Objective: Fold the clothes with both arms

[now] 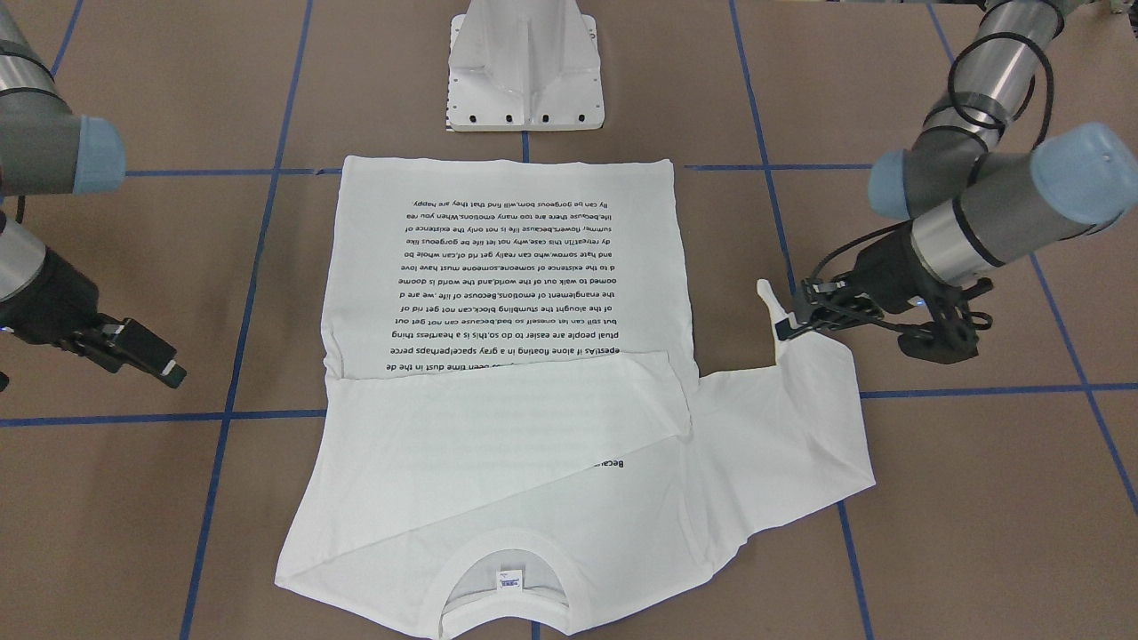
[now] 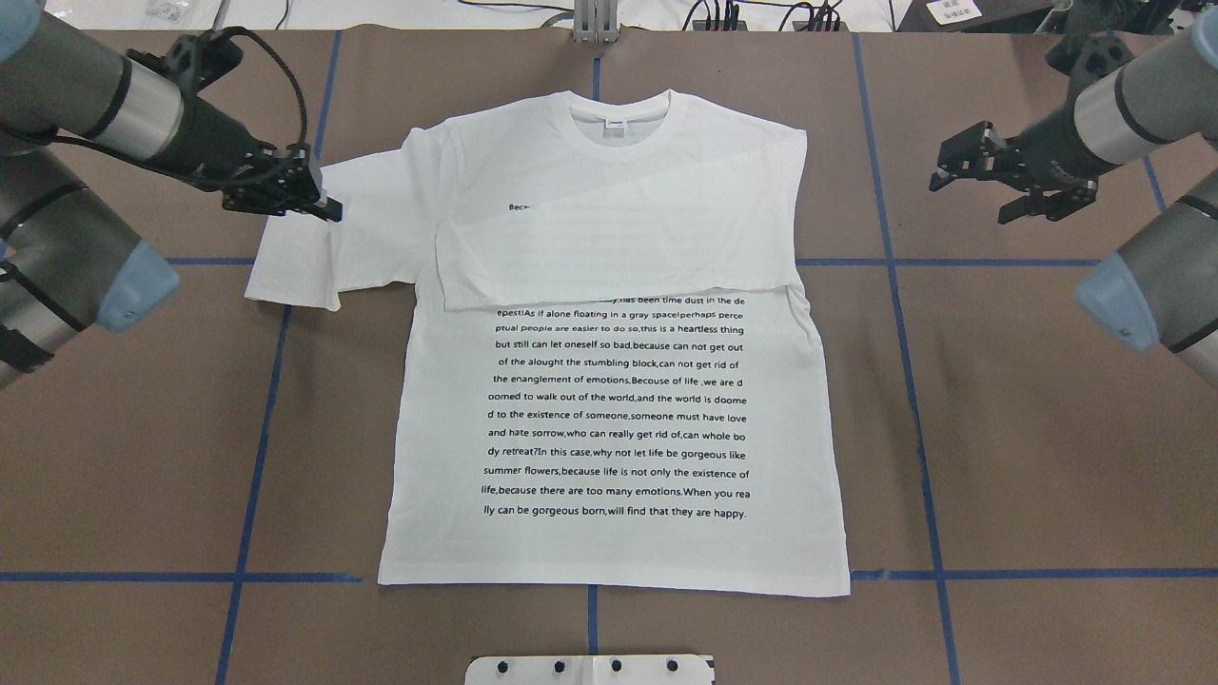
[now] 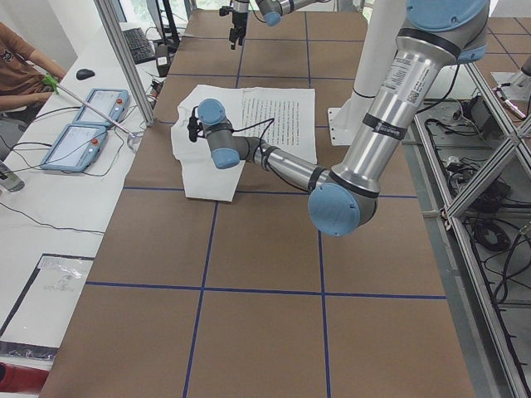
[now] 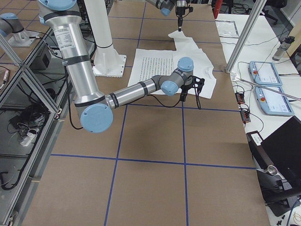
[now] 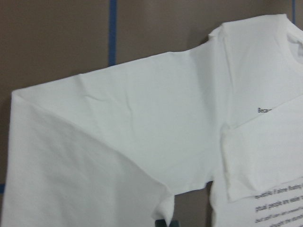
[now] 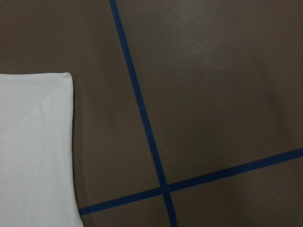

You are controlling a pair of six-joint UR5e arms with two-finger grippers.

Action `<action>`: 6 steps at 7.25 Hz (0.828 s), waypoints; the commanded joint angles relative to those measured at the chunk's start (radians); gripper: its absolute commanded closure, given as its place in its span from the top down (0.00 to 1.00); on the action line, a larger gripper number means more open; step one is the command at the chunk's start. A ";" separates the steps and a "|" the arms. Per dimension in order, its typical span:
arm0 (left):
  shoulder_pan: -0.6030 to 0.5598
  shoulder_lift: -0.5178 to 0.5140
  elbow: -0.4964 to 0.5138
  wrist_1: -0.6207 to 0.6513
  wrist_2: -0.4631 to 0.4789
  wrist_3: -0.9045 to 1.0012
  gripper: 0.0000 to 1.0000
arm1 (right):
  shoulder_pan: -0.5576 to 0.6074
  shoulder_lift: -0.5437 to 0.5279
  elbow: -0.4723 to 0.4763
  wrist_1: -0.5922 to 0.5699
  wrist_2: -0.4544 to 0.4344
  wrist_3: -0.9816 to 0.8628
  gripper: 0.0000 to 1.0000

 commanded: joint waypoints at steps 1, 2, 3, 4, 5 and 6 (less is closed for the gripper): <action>0.171 -0.150 -0.017 0.005 0.209 -0.202 0.00 | 0.047 -0.075 -0.007 0.000 0.007 -0.134 1.00; 0.219 -0.210 -0.011 0.008 0.279 -0.254 0.00 | 0.047 -0.079 -0.010 -0.001 0.004 -0.136 1.00; 0.301 -0.276 0.010 0.015 0.417 -0.283 0.00 | 0.047 -0.082 -0.009 0.000 0.004 -0.136 1.00; 0.342 -0.386 0.088 0.060 0.493 -0.308 0.00 | 0.047 -0.083 -0.010 -0.001 0.005 -0.136 1.00; 0.386 -0.477 0.186 0.068 0.546 -0.334 0.00 | 0.047 -0.089 -0.010 -0.001 0.007 -0.138 1.00; 0.443 -0.526 0.257 0.065 0.634 -0.336 0.00 | 0.047 -0.092 -0.010 -0.001 0.005 -0.141 1.00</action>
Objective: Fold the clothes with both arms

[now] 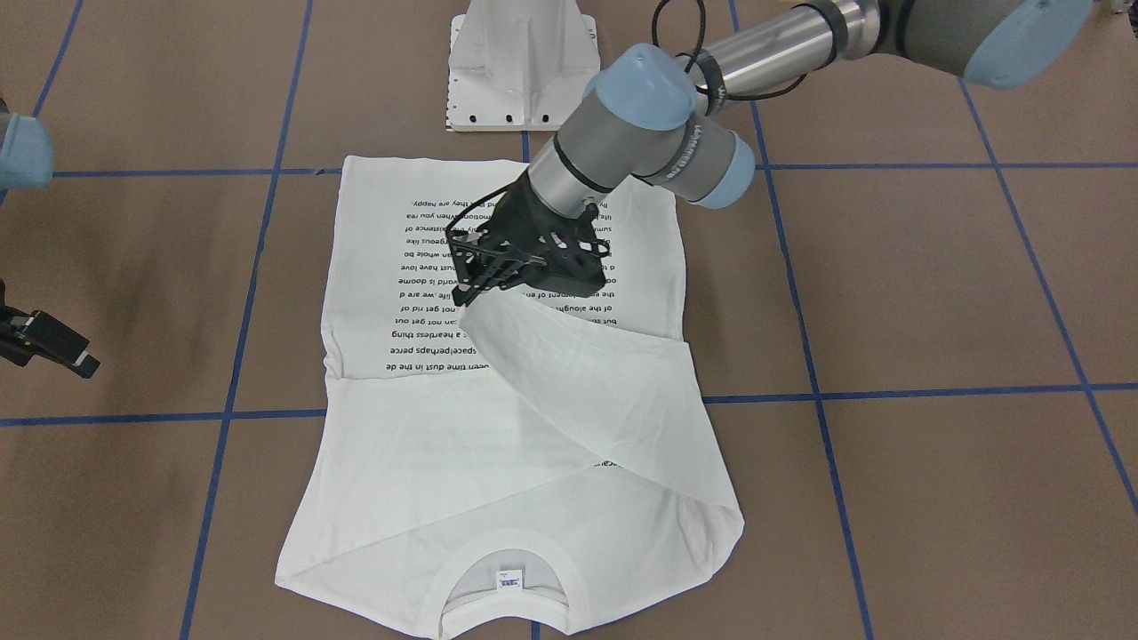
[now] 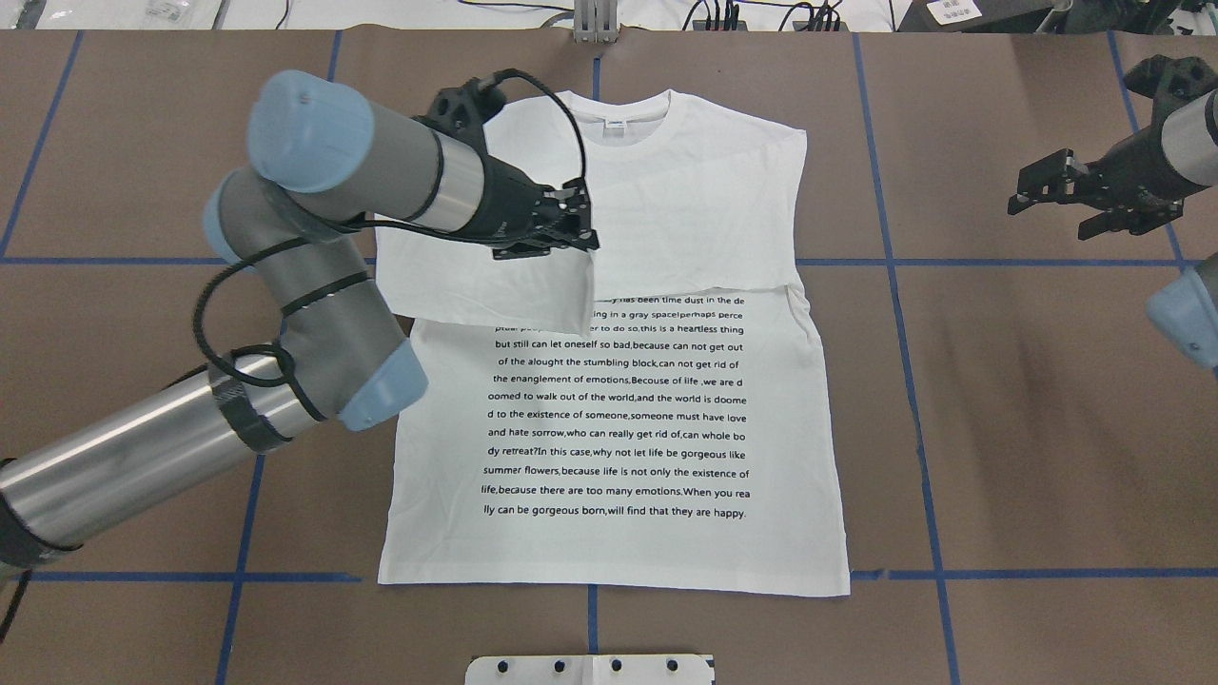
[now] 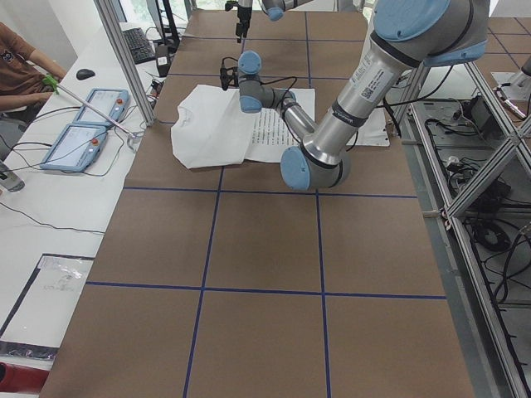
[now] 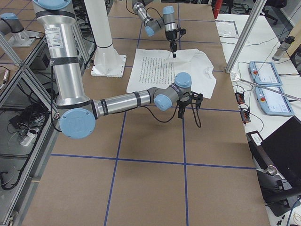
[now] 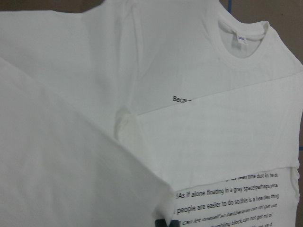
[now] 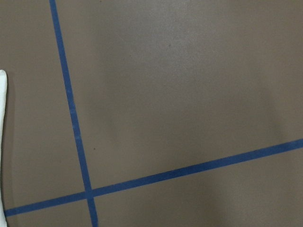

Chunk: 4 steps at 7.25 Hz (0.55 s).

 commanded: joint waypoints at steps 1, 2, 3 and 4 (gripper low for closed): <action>0.091 -0.117 0.138 0.003 0.134 -0.016 0.00 | 0.000 -0.010 0.000 0.000 0.000 -0.003 1.00; 0.111 -0.121 0.159 0.002 0.159 -0.014 0.00 | 0.000 -0.013 0.000 0.000 0.000 -0.003 1.00; 0.136 -0.142 0.198 -0.009 0.214 -0.013 0.00 | 0.000 -0.019 0.000 0.001 0.000 -0.003 1.00; 0.141 -0.182 0.253 -0.010 0.217 -0.013 0.00 | 0.000 -0.020 0.000 0.000 0.000 -0.003 1.00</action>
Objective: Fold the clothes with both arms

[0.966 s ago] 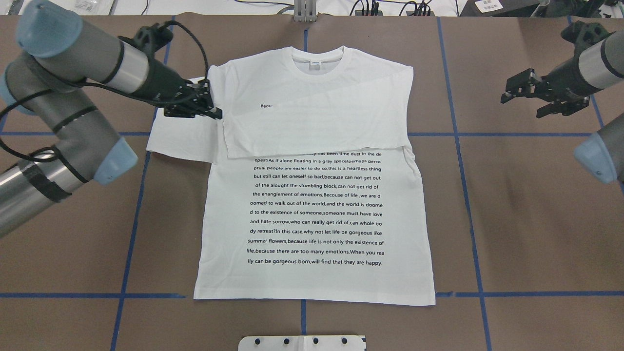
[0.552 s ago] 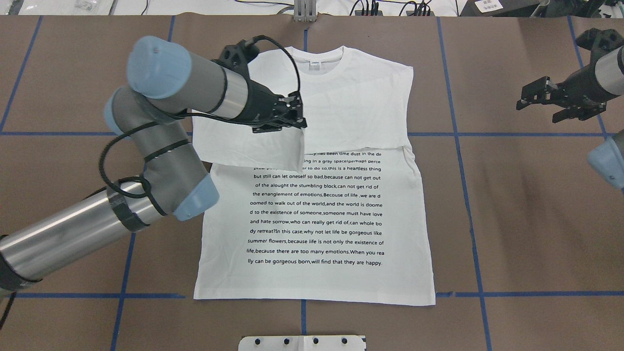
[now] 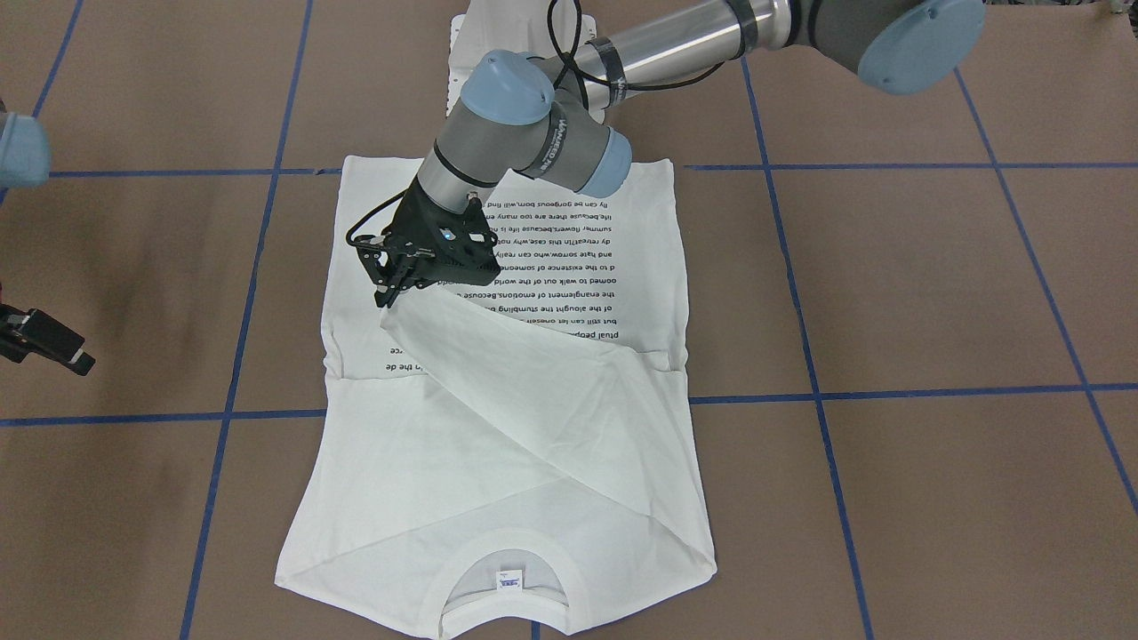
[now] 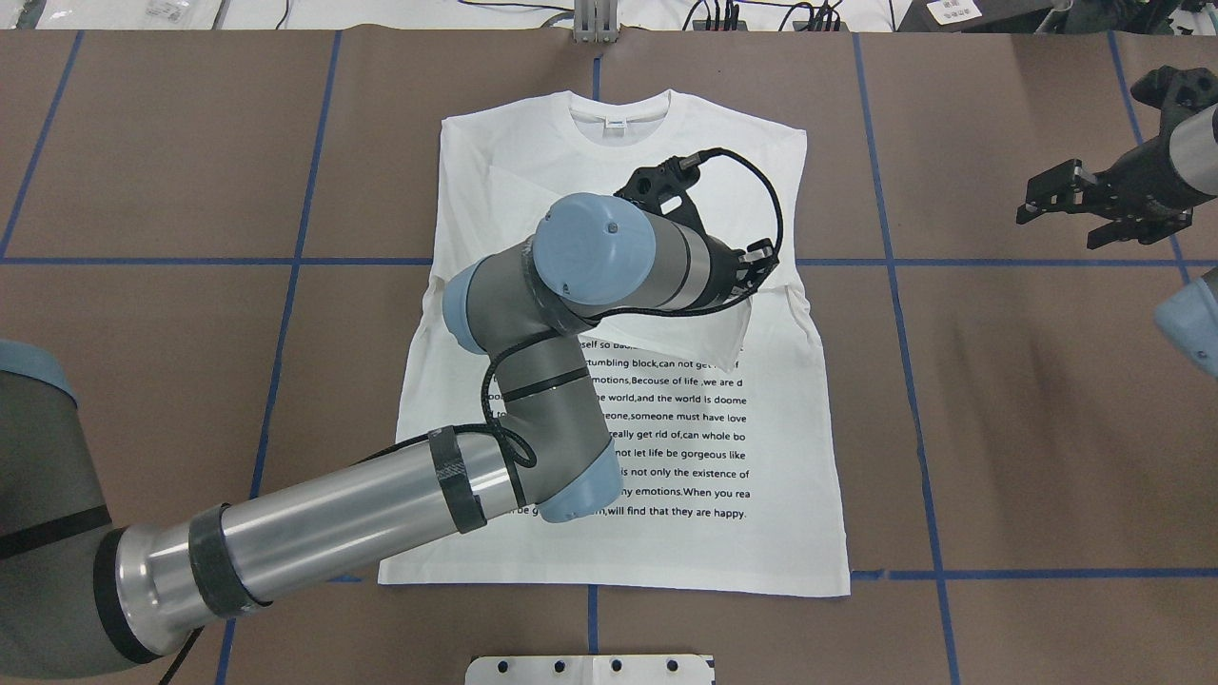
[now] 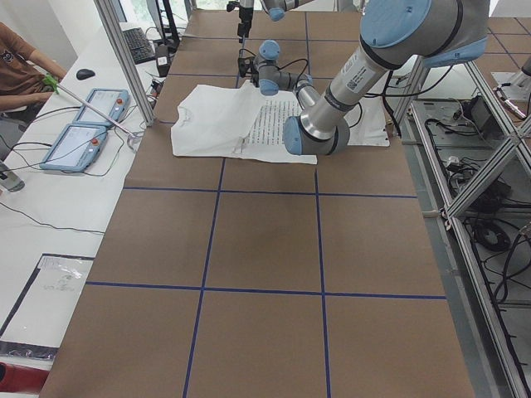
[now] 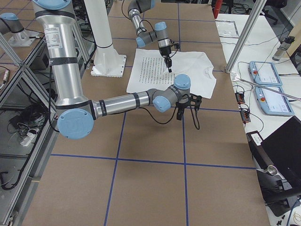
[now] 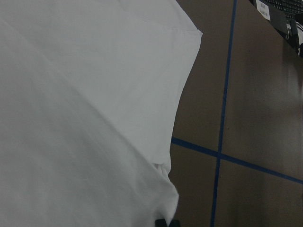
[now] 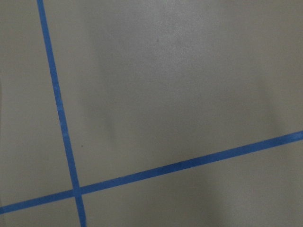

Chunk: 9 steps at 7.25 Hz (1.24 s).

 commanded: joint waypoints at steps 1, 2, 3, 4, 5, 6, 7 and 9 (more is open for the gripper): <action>0.019 -0.058 0.086 -0.005 0.028 0.001 0.00 | -0.002 -0.004 -0.005 -0.001 -0.002 0.000 1.00; 0.025 -0.089 0.126 -0.011 0.064 -0.001 0.02 | -0.002 -0.005 -0.005 -0.001 -0.002 0.001 1.00; 0.027 -0.141 0.219 -0.061 0.105 -0.001 0.10 | -0.002 -0.005 -0.008 -0.001 -0.002 0.000 1.00; 0.028 -0.169 0.263 -0.068 0.110 -0.001 0.38 | -0.002 -0.004 -0.009 -0.001 -0.003 0.000 1.00; 0.031 -0.171 0.263 -0.069 0.110 -0.001 0.59 | -0.002 -0.004 -0.008 -0.001 -0.002 0.001 1.00; 0.031 -0.174 0.260 -0.068 0.110 -0.001 0.69 | -0.002 -0.011 -0.008 0.001 -0.003 0.001 1.00; 0.030 -0.175 0.252 -0.068 0.110 -0.001 0.70 | -0.002 -0.013 -0.002 0.001 -0.005 0.017 1.00; 0.014 -0.119 0.159 -0.050 0.074 0.039 0.68 | -0.020 -0.030 0.061 0.005 -0.005 0.082 1.00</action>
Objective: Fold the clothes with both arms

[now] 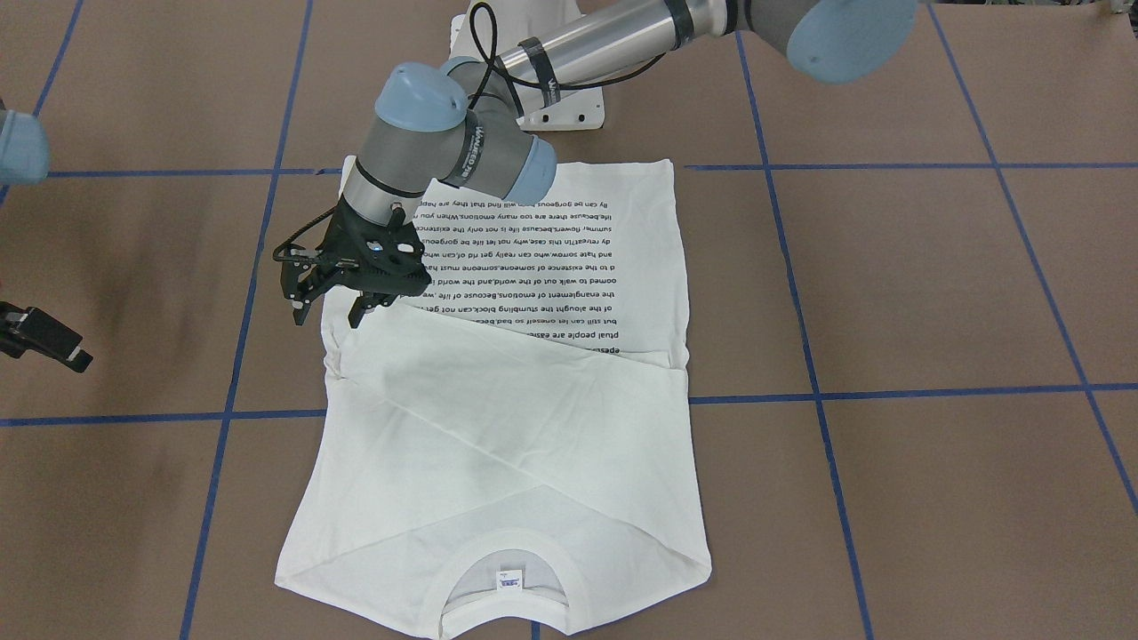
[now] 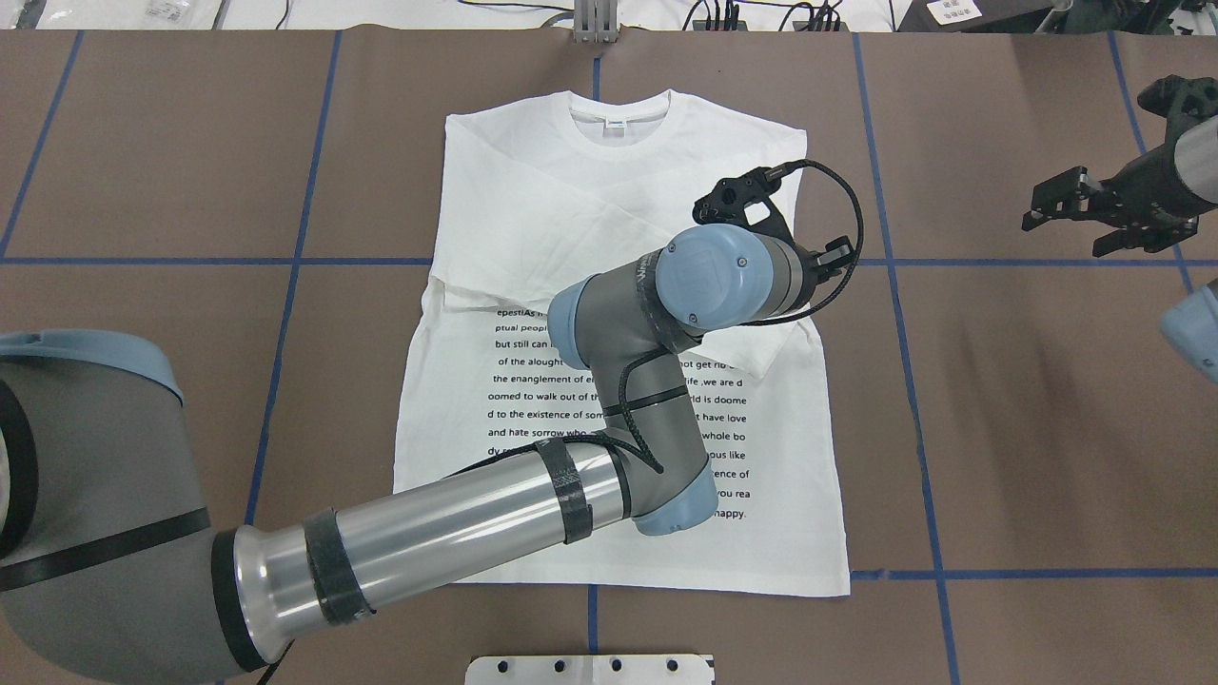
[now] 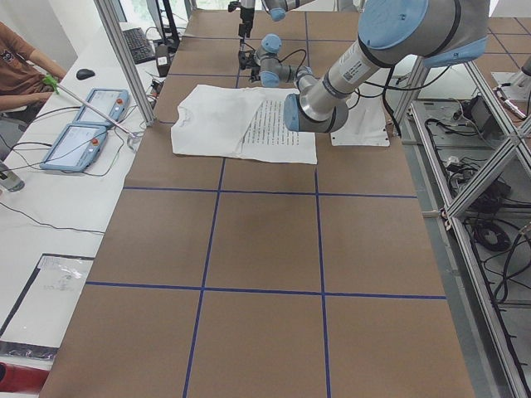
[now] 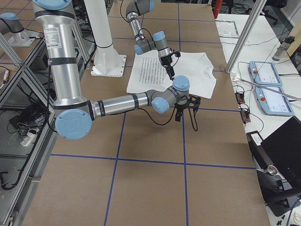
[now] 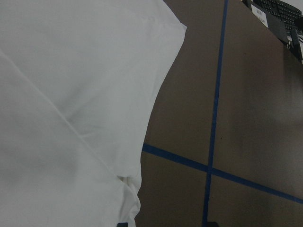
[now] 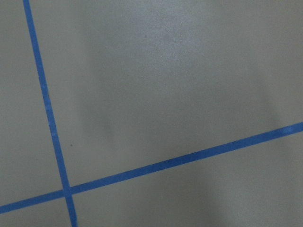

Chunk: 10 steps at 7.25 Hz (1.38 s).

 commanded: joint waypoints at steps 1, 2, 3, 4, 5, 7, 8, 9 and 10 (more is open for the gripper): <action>-0.042 0.087 -0.128 0.067 -0.098 0.054 0.67 | -0.068 -0.013 0.059 0.048 -0.012 0.175 1.00; -0.084 0.136 -0.242 0.191 -0.168 0.138 0.67 | -0.123 -0.012 0.083 0.108 -0.057 0.348 1.00; -0.110 0.250 -0.419 0.267 -0.177 0.215 0.67 | -0.199 -0.015 0.139 0.113 -0.104 0.482 0.99; -0.144 0.400 -0.628 0.361 -0.232 0.272 0.67 | -0.293 -0.034 0.224 0.112 -0.171 0.620 0.99; -0.173 0.516 -0.817 0.457 -0.257 0.342 0.67 | -0.401 -0.077 0.320 0.104 -0.268 0.731 0.99; -0.190 0.615 -0.932 0.468 -0.260 0.372 0.69 | -0.665 -0.175 0.494 0.008 -0.508 0.926 0.98; -0.191 0.641 -0.932 0.459 -0.260 0.371 0.69 | -0.824 -0.168 0.544 -0.137 -0.664 1.048 0.95; -0.191 0.643 -0.932 0.459 -0.259 0.368 0.69 | -0.947 -0.165 0.553 -0.178 -0.780 1.168 0.92; -0.191 0.643 -0.932 0.461 -0.256 0.365 0.70 | -1.028 -0.174 0.534 -0.181 -0.834 1.257 0.86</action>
